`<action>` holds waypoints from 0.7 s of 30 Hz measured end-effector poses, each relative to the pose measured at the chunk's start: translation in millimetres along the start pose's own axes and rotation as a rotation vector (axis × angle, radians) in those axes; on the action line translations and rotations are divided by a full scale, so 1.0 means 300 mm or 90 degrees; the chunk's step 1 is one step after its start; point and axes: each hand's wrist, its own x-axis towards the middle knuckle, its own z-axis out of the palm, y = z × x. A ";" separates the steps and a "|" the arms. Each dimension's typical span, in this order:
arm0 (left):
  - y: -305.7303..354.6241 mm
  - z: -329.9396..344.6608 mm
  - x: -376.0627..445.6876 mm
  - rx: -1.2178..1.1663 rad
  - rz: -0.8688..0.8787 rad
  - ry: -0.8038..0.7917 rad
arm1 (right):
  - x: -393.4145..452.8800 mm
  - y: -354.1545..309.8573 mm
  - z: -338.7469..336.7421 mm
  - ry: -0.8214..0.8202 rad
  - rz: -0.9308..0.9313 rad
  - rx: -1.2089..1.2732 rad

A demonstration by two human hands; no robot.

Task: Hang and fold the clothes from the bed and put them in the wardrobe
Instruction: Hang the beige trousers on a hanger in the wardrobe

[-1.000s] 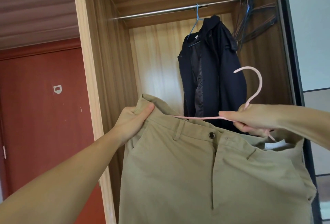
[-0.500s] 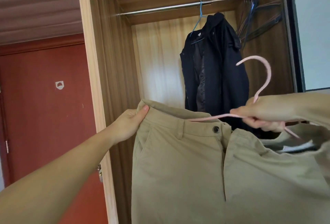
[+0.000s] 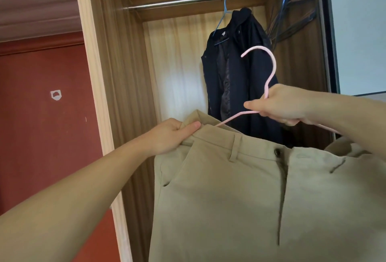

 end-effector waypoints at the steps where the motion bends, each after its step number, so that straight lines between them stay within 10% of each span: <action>1: 0.016 0.009 0.005 0.007 0.023 0.006 | 0.006 0.001 0.004 0.006 -0.006 0.003; 8: 0.052 0.005 0.024 -0.013 0.157 0.157 | 0.019 0.043 -0.051 -0.002 -0.107 0.060; 14: -0.013 -0.128 0.020 -0.011 0.101 0.309 | -0.038 0.243 -0.212 -0.274 -0.046 -0.158; 21: -0.077 -0.173 0.011 -0.027 0.014 0.371 | -0.009 0.305 -0.226 -0.297 -0.073 -0.044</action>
